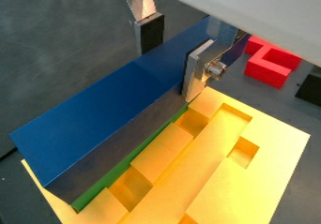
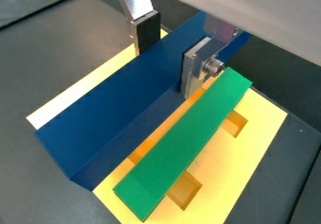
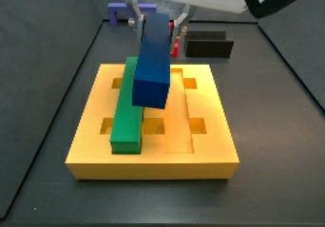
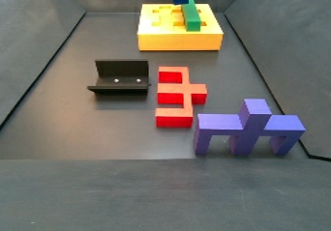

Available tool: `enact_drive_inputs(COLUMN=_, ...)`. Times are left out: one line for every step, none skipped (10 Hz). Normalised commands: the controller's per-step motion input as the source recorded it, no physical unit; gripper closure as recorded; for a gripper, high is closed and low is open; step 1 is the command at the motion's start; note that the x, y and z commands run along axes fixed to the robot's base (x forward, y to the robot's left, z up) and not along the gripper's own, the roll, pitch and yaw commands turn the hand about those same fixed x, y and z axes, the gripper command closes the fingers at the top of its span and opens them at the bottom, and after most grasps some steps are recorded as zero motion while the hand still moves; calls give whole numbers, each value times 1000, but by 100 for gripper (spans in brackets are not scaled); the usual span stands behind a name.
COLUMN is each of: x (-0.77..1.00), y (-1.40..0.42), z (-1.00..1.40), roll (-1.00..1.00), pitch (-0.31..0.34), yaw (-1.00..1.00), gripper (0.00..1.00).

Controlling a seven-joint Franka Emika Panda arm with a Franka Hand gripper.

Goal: Pick up the blue object. Move up. Move to above the board. Insert the blue object.
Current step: Insert the blue object.

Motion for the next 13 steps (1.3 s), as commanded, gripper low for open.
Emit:
enact_drive_inputs(x=-11, y=0, z=-257, roll=0, pitch=-16, yaw=-14, gripper=100)
enact_drive_inputs(x=-11, y=0, z=-251, roll=0, pitch=-10, yaw=-6, gripper=100)
enact_drive_inputs(x=-6, y=0, z=-246, roll=0, pitch=-4, yaw=-3, gripper=100)
enact_drive_inputs(x=0, y=0, z=-240, roll=0, pitch=0, yaw=0, gripper=100)
enact_drive_inputs(x=0, y=0, z=-266, roll=19, pitch=-7, yaw=0, gripper=100)
enact_drive_inputs(x=157, y=-151, z=-243, roll=61, pitch=-56, yaw=31, gripper=100)
enact_drive_inputs(x=320, y=-203, z=-189, roll=50, pitch=-93, yaw=49, gripper=100)
enact_drive_inputs(x=337, y=-223, z=-211, roll=30, pitch=-274, yaw=0, gripper=100)
enact_drive_inputs(x=274, y=-123, z=-240, roll=0, pitch=-420, yaw=0, gripper=100)
enact_drive_inputs(x=154, y=0, z=-63, roll=-10, pitch=-500, yaw=0, gripper=100)
enact_drive_inputs(x=29, y=0, z=-31, roll=0, pitch=-500, yaw=0, gripper=100)
enact_drive_inputs(x=0, y=0, z=-17, roll=0, pitch=-500, yaw=0, gripper=100)
enact_drive_inputs(x=0, y=0, z=-6, roll=0, pitch=-500, yaw=0, gripper=100)
